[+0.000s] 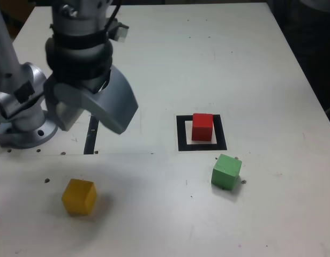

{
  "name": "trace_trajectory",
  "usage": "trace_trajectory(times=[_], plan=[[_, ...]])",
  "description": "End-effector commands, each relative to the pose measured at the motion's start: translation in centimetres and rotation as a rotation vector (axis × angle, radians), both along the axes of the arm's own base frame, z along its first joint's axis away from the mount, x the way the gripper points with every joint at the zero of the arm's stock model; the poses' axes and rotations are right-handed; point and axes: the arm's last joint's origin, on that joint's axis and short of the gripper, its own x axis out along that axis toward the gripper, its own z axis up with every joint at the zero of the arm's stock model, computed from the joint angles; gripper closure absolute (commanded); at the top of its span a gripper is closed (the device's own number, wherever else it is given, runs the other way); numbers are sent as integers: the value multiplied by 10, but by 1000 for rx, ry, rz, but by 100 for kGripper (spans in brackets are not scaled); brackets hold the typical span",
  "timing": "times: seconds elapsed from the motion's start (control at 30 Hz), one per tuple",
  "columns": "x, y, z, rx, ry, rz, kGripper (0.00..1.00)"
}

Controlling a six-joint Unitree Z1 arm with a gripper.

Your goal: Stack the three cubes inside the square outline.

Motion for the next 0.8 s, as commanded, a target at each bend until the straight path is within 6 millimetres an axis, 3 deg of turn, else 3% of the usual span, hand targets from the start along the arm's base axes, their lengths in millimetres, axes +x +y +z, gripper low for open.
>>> trace_trajectory(times=[0.0,0.23,0.4,0.53,0.77], plan=[[-13,-10,0,-23,15,-38,1],[-42,-32,-2,-68,33,-118,1],[-53,-43,-20,-102,16,-139,1],[-57,-50,-34,-108,-9,-134,1],[-49,-64,-43,-70,-29,-83,3]])
